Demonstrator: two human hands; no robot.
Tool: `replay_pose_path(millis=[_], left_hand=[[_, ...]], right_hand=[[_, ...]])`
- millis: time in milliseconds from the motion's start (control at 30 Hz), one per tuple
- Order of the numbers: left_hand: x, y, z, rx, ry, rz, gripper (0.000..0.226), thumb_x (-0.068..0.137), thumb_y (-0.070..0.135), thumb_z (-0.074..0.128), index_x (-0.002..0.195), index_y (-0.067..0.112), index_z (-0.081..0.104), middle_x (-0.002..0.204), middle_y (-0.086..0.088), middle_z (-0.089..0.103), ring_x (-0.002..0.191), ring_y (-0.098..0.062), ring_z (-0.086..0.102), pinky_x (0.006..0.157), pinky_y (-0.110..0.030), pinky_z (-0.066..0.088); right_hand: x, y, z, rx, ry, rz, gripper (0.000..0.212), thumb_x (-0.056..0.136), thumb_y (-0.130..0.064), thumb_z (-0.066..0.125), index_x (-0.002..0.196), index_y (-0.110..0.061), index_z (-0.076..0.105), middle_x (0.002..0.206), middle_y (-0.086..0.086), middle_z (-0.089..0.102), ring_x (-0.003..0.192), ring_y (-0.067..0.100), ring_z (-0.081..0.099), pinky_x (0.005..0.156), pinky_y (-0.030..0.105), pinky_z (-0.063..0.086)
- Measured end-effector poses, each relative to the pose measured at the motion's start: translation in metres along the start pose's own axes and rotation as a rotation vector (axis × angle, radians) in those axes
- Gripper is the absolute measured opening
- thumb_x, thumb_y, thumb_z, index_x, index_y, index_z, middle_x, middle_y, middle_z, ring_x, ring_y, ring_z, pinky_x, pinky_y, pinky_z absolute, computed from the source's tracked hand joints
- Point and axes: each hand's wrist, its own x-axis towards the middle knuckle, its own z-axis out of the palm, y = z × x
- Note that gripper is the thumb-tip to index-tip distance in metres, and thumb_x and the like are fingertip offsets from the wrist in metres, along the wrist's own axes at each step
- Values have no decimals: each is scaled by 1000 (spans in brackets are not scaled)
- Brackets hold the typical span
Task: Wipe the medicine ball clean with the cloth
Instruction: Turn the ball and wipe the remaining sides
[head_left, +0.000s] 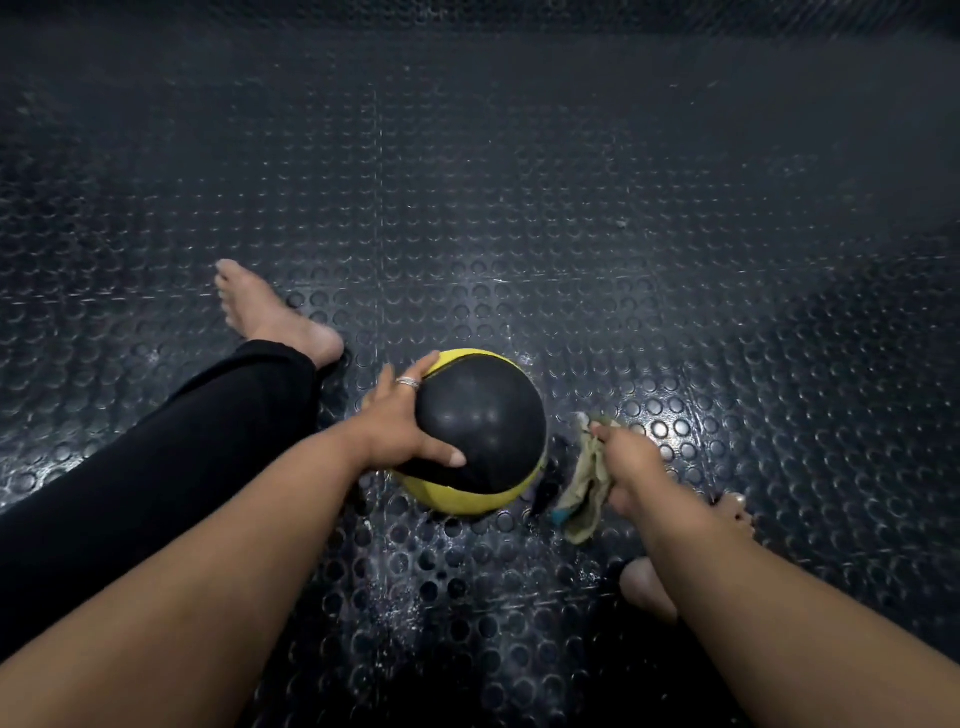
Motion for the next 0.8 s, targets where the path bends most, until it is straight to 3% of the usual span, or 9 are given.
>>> replay_pose_path(millis=[133,233,333,400,500,567,633,700,800], left_hand=[[0,-8,-15,-83,54,-52,119,64,11,87,153,42,15,158,-12,13,142,-30,25,115,-36,29],[-6,-5,-5,-237,139,-65,113,56,15,78,151,41,23,147,-9,30,126,-28,41,103,-38,45],[-7,2,5,-442,211,-112,109,40,38,79,139,43,33,144,-7,35,125,-26,44,107,-43,43],[-5,6,7,-474,232,-126,111,35,53,86,132,40,34,142,-5,38,125,-25,46,108,-44,42],[-2,12,11,-397,334,-158,100,59,51,88,139,25,32,143,-8,39,127,-27,45,111,-42,38],[-1,18,16,-353,451,-176,95,64,55,83,139,23,35,144,-7,39,131,-27,41,112,-42,35],[1,23,22,-280,565,-166,92,64,60,81,136,20,40,144,-4,39,137,-25,33,114,-42,30],[4,30,27,-215,616,-137,88,67,61,77,136,18,41,148,-2,34,143,-23,21,116,-50,24],[4,41,38,-67,652,-85,76,78,60,66,138,21,41,155,2,26,147,-19,15,114,-65,12]], right_hand=[[-9,6,13,238,-69,119,14,91,-12,55,80,-7,63,65,9,62,58,23,56,62,33,46],[-16,4,24,209,-140,121,13,89,-11,56,80,-4,63,70,14,64,58,25,58,65,36,50],[-20,-1,36,192,-147,114,16,87,-13,59,74,-4,64,79,18,68,73,31,65,80,47,53],[-16,-4,43,214,-74,76,15,86,-16,59,72,-9,62,86,16,69,84,31,65,86,47,53],[-21,-18,48,291,-8,36,16,85,-15,57,72,-9,59,76,12,66,78,30,65,76,43,52],[-26,-31,51,323,-13,-16,13,87,-10,54,75,-10,58,69,8,61,70,25,60,65,35,47],[-29,-43,56,296,4,-117,11,85,-12,57,74,-15,56,74,7,62,73,25,62,68,34,48],[-34,-51,61,300,18,-213,3,81,-20,62,81,-18,60,83,8,68,83,29,66,80,42,55],[-40,-60,64,288,-26,-280,23,83,-35,64,96,-17,60,91,9,69,85,28,67,83,46,54]])
